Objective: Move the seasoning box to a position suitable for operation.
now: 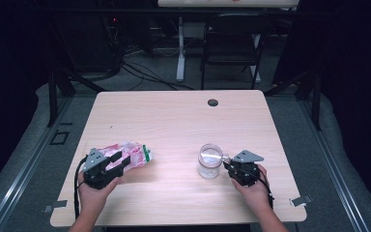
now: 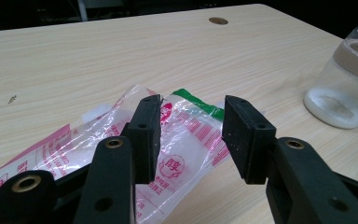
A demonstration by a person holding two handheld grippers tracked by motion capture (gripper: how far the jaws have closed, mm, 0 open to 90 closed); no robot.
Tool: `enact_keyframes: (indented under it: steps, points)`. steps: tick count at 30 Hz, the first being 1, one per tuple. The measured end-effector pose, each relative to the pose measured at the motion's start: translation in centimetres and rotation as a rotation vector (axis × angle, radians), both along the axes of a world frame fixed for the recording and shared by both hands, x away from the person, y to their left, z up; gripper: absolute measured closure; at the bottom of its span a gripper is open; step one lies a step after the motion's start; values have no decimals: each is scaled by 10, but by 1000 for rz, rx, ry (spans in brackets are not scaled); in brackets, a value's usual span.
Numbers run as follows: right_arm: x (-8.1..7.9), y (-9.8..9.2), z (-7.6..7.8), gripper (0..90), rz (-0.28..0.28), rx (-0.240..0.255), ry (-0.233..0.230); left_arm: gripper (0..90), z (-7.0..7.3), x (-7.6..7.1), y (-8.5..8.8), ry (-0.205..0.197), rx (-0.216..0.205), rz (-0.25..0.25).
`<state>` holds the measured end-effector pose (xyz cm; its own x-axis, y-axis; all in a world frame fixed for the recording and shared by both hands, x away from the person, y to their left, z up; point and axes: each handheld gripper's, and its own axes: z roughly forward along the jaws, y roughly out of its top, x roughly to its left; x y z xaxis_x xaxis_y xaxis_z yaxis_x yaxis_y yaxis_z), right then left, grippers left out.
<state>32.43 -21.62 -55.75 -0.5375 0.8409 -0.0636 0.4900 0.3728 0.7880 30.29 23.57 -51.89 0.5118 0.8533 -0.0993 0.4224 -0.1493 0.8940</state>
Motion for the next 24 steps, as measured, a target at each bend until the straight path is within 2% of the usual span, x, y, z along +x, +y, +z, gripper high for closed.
enact_keyframes:
  steps: [7, 11, 13, 18, 21, 24]
  points:
    - [-1, -1, 0, 767, 11, 7, 6, 572, 1, 0, -1, -13, -3, -8]
    - [-3, -1, 1, 766, 22, -6, 9, 572, 2, 1, -7, -20, -4, -23]
    - [-5, -1, 1, 764, 29, 0, 13, 571, 3, 1, -12, -27, 9, -44]
    - [-9, -2, 2, 761, 32, -6, 15, 570, 5, 0, -21, -37, -1, -75]
    - [-15, -1, 3, 757, 49, -8, 14, 570, 6, 0, -34, -29, -10, -121]
    - [-17, -1, 4, 757, 60, -12, 19, 570, 6, -1, -42, -29, 1, -146]
